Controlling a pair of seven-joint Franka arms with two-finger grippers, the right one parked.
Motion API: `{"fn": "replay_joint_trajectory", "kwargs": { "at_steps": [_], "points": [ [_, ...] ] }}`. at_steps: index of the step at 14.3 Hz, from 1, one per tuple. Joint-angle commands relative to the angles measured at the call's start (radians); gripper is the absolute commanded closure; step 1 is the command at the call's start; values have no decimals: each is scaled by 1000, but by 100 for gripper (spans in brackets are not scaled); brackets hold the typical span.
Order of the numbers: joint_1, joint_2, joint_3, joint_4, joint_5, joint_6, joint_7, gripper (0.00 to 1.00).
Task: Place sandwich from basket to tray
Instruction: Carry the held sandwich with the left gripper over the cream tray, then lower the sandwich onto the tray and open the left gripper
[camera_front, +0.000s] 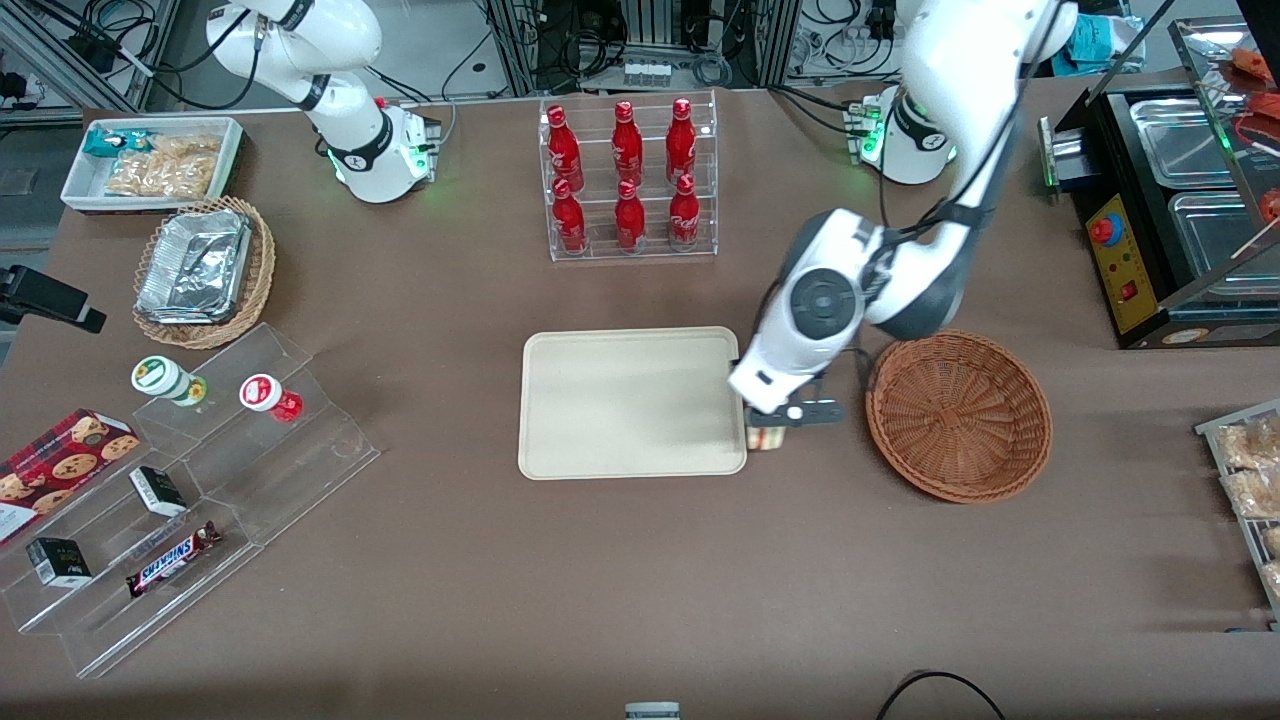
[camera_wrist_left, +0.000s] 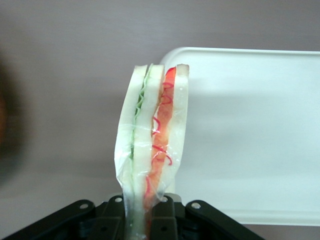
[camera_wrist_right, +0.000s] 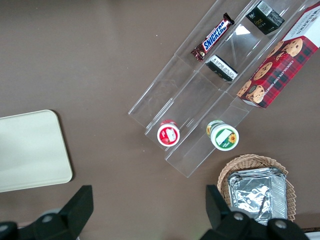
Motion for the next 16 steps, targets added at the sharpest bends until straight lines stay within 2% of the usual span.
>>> {"fn": "replay_joint_trajectory", "kwargs": {
  "at_steps": [1, 4, 7, 10, 11, 12, 13, 14, 16],
  "points": [
    [-94, 140, 13, 185, -9, -24, -104, 91],
    [-144, 214, 4, 256, -14, -21, -177, 91],
    [-149, 229, -45, 273, -13, -21, -198, 91],
    [-151, 263, -64, 277, -11, -12, -210, 81],
    [-149, 266, -64, 277, -13, -12, -207, 72],
    [-149, 275, -64, 277, -13, -10, -207, 56],
    [-148, 278, -66, 276, -13, 2, -208, 17],
    [-146, 278, -66, 276, -16, 16, -211, 0],
    [-146, 269, -64, 277, -23, 16, -216, 0]
  ]
}}
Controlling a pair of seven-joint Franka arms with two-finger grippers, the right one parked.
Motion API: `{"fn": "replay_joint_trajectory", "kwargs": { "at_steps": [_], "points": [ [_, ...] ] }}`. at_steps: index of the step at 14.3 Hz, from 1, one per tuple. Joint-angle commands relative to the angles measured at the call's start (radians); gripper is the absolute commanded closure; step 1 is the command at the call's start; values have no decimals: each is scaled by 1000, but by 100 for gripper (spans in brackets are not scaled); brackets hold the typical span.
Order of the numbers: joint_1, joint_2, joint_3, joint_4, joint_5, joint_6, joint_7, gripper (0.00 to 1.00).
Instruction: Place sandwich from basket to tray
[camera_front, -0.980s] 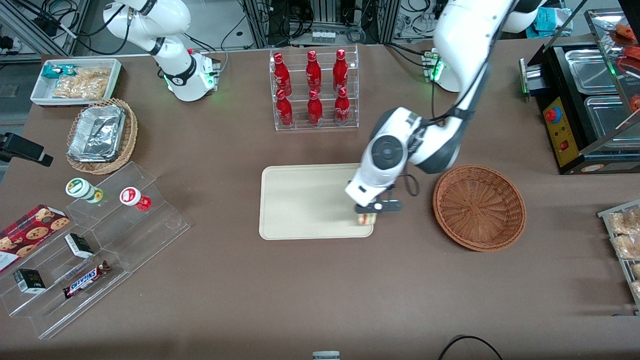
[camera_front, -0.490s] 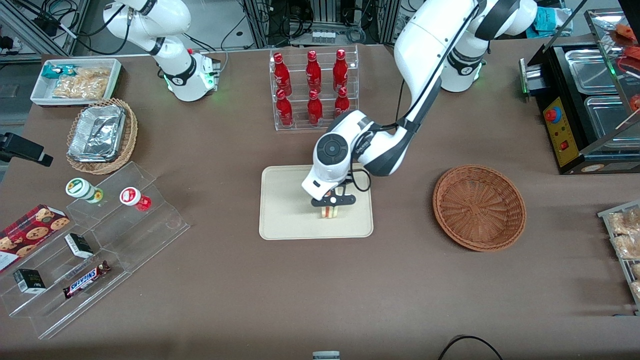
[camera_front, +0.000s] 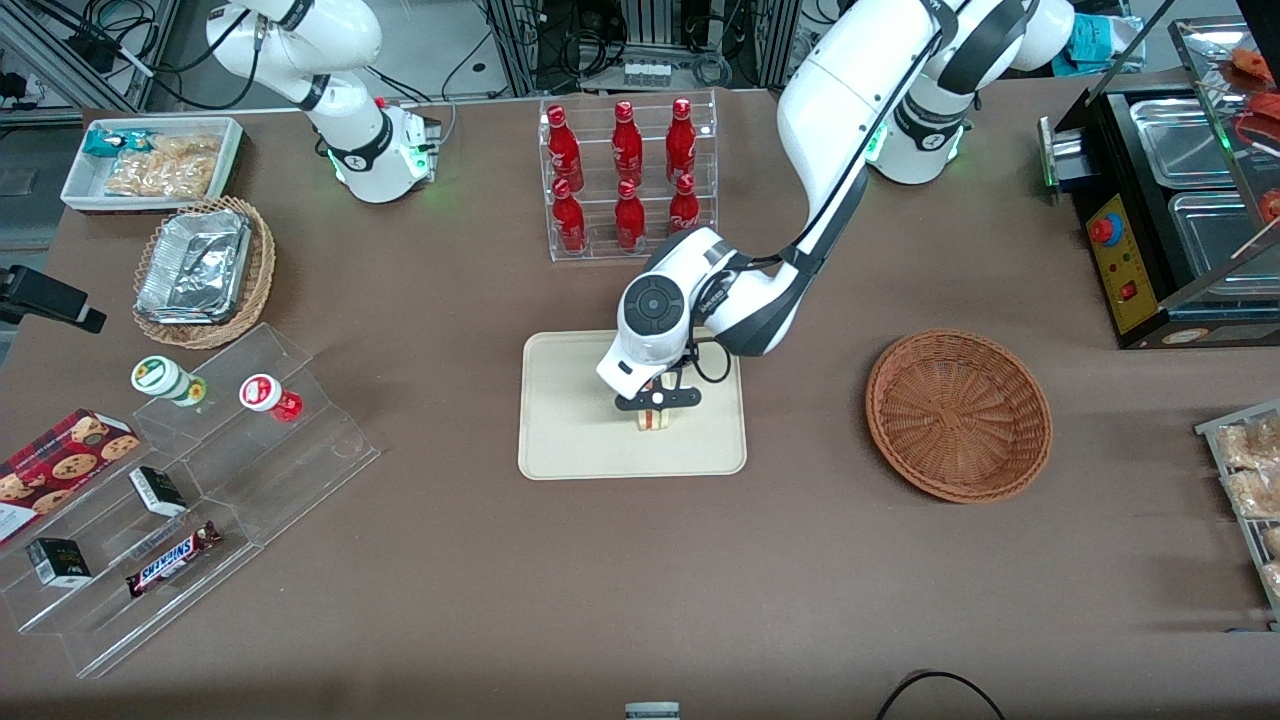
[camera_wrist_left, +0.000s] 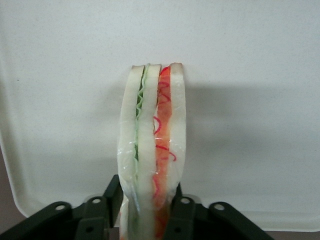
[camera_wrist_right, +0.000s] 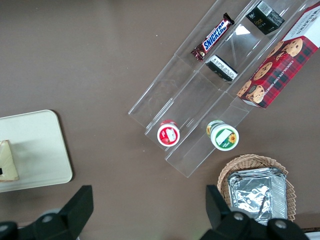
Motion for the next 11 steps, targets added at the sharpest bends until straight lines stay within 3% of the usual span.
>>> {"fn": "replay_joint_trajectory", "kwargs": {
  "at_steps": [1, 4, 9, 11],
  "points": [
    [-2, -5, 1, 33, -17, -13, -18, 0],
    [7, -89, 8, 27, -8, -74, -18, 0],
    [11, -204, 145, 24, -15, -307, -33, 0],
    [65, -252, 156, -22, -12, -321, -18, 0]
  ]
}}
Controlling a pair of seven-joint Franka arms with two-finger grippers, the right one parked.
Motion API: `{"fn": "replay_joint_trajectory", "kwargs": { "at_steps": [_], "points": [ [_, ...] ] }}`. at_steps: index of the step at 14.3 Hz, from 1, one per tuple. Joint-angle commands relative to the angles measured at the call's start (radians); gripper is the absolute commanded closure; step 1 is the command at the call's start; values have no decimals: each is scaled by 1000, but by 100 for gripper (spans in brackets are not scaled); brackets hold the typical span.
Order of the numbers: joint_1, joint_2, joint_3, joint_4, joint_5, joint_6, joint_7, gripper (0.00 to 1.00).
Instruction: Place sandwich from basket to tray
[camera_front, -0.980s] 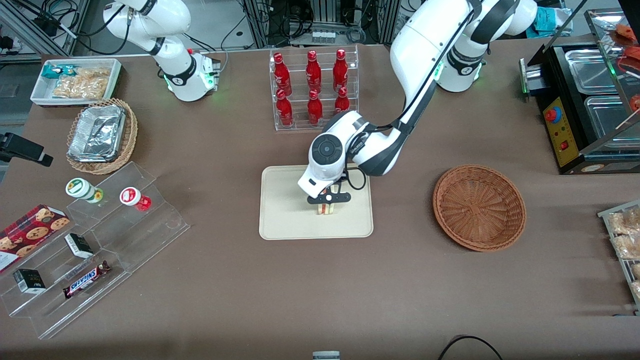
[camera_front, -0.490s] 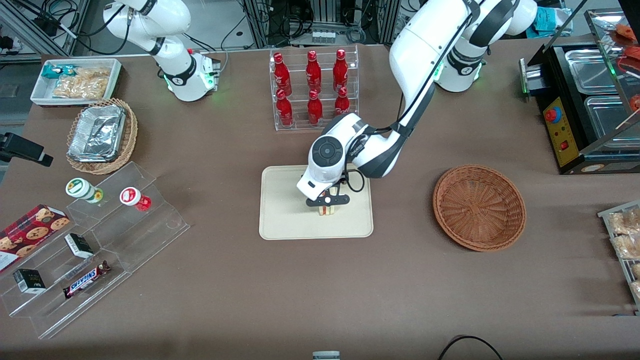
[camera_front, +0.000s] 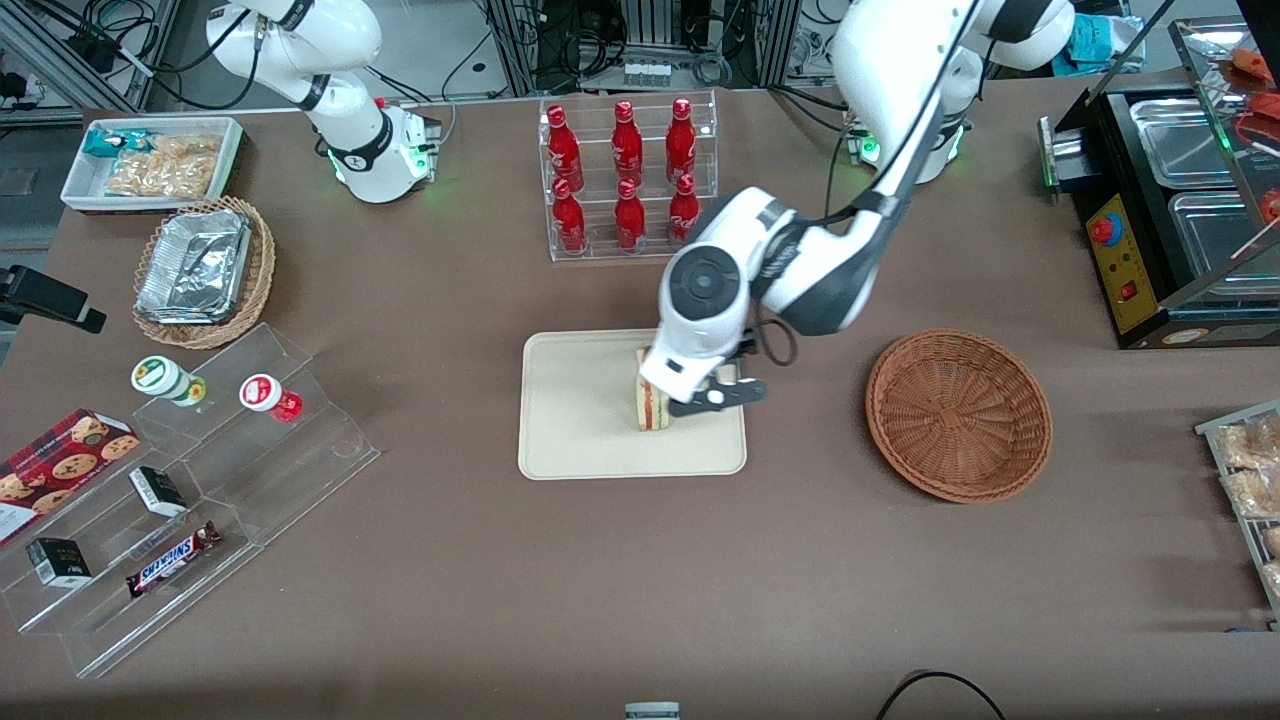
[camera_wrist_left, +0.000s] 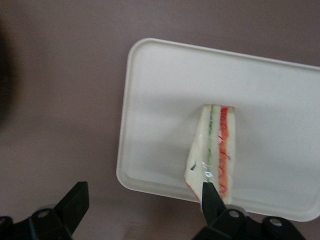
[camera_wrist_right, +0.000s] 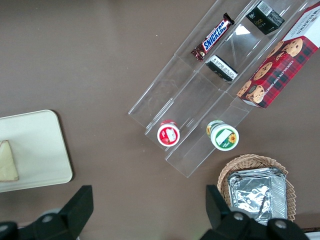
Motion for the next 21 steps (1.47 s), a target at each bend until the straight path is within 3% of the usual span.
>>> {"fn": "replay_joint_trajectory", "kwargs": {
  "at_steps": [1, 7, 12, 15, 18, 21],
  "points": [
    [63, -81, 10, -104, -6, -11, 31, 0],
    [220, -293, 13, -321, -1, -46, 398, 0],
    [381, -440, 15, -316, 19, -243, 576, 0],
    [438, -530, 12, -318, 131, -301, 596, 0],
    [620, -534, -86, -217, 132, -358, 769, 0],
    [640, -540, -79, -160, 129, -358, 786, 0]
  ]
}}
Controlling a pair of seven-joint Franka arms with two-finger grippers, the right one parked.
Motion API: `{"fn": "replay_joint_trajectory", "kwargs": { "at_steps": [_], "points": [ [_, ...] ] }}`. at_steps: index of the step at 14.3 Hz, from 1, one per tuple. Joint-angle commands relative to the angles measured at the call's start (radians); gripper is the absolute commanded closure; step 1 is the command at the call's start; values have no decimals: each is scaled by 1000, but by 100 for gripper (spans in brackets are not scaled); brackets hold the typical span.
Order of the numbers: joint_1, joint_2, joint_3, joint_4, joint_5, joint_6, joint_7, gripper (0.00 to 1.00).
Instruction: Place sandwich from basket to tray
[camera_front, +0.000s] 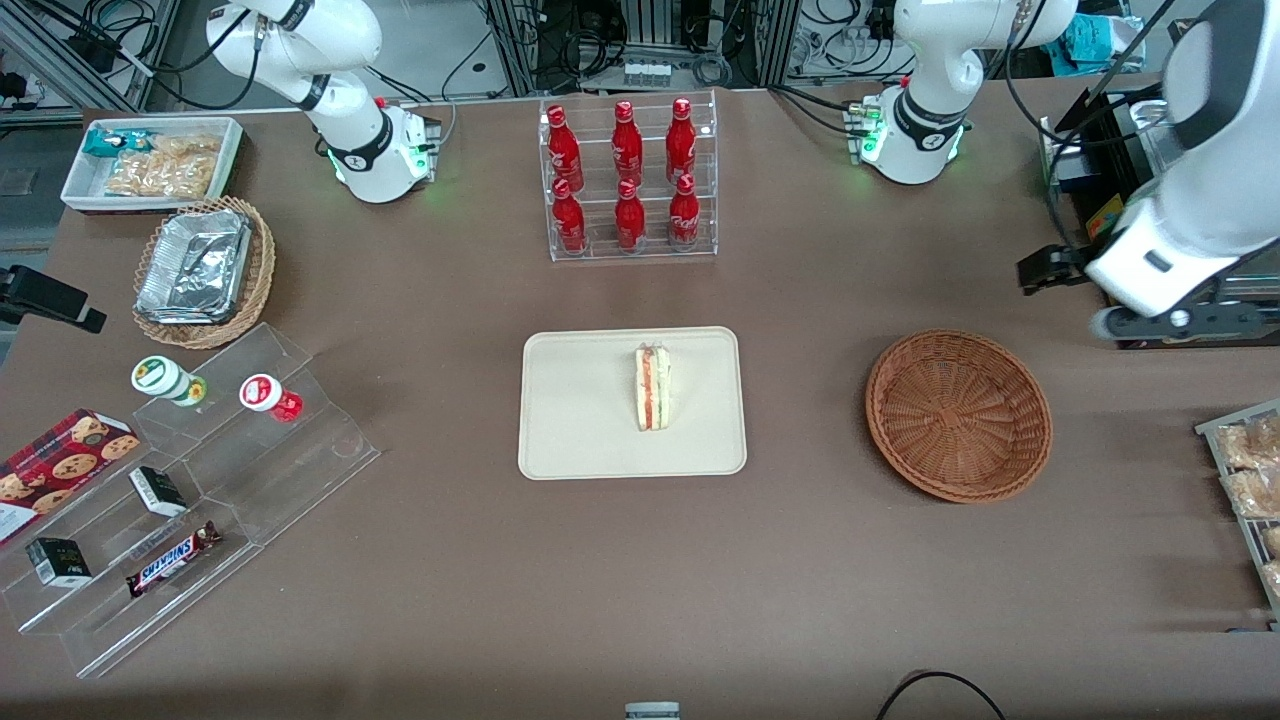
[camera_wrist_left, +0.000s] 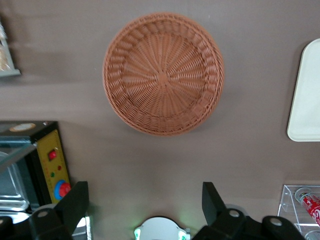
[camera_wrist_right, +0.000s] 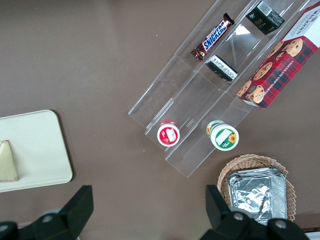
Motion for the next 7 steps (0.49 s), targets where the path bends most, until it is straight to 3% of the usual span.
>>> {"fn": "replay_joint_trajectory", "kwargs": {
  "at_steps": [1, 3, 7],
  "points": [
    [35, 2, -21, 68, -15, -6, 10, 0],
    [35, 2, 32, 92, -108, 15, 6, 0],
    [32, -12, 42, 84, -106, 15, 9, 0]
  ]
}}
